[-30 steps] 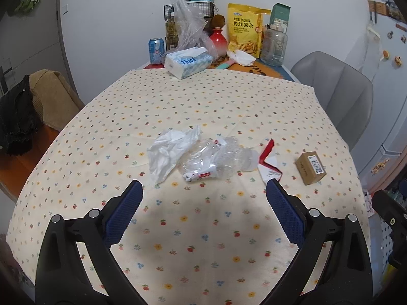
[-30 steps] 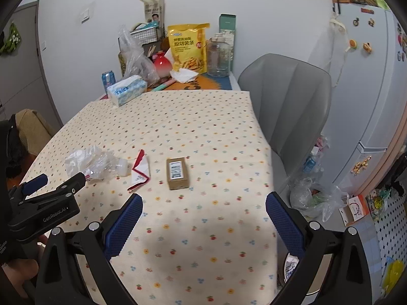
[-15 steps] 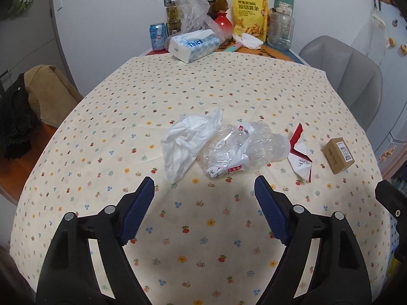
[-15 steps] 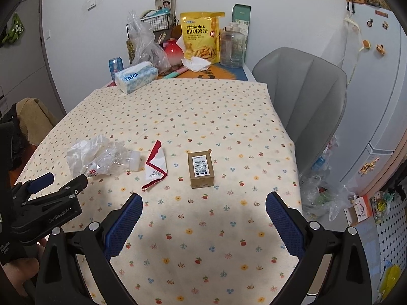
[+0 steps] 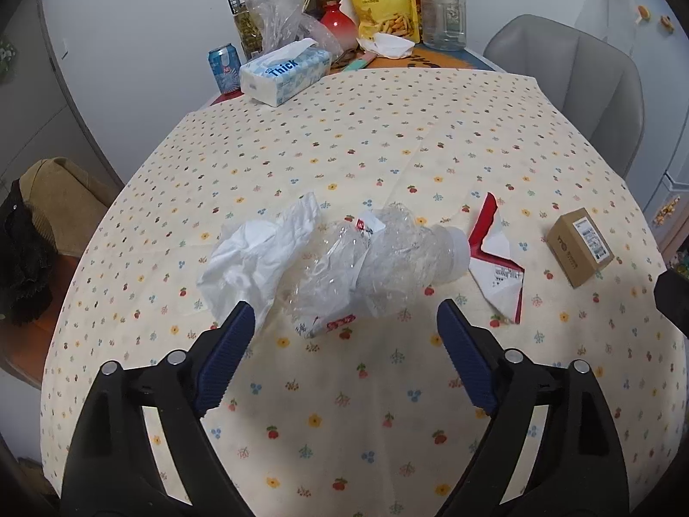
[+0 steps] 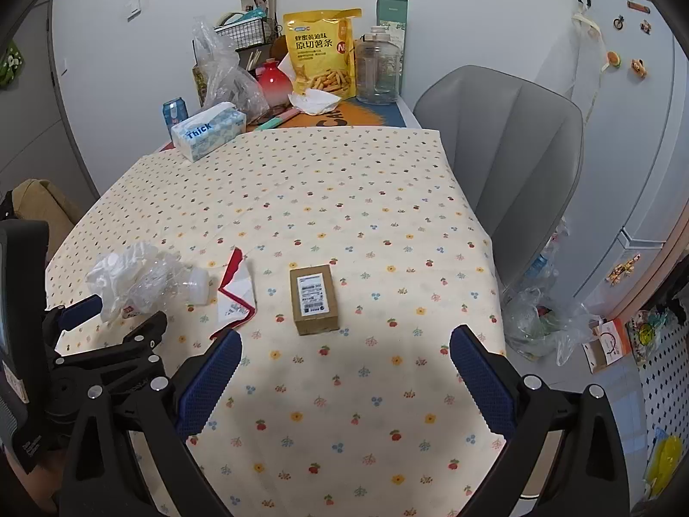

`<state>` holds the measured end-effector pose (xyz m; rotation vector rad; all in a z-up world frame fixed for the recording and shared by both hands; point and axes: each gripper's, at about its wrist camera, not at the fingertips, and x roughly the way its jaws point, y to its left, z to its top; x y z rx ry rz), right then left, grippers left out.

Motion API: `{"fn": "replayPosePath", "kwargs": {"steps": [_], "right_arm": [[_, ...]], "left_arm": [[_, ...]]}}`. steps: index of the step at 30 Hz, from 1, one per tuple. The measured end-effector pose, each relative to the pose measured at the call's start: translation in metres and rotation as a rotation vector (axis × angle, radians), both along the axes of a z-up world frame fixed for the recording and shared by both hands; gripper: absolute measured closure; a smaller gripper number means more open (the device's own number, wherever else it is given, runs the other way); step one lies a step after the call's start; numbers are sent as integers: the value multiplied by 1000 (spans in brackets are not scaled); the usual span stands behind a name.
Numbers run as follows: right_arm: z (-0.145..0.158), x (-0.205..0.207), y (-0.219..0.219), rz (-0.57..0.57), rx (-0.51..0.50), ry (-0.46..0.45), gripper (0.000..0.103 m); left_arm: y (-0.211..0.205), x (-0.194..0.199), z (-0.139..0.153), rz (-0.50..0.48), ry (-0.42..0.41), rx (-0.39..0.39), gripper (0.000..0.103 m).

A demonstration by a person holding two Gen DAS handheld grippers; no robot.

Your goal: Collect trash

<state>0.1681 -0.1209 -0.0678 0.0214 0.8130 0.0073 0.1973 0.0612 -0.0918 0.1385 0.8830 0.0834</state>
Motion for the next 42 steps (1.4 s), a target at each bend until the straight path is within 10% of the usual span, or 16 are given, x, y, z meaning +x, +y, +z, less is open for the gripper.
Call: {"fn": "replayPosePath", "kwargs": {"steps": [21,25,28,29,36,42], "right_arm": [[-30,39,-5,8,4,75,8],[-36,52,-1,20,-2,88,9],[-36,58,4,30,-9,85,9],[-36,61,5,33,-9,85,9],[-41,69,11,51,-1,90,15],[-50,74,13,68,29,126,46]], "left_arm": [[-3,24,-15,-19,-19,13,24],[2,25,-12,-3,-35,12,39],[12,32,-13,35,-5,-31,97],[17,36,-16,46,16,-64,101],[27,35,-18,77,-10,-117,102],[35,31,-14,77,-33,-182,102]]}}
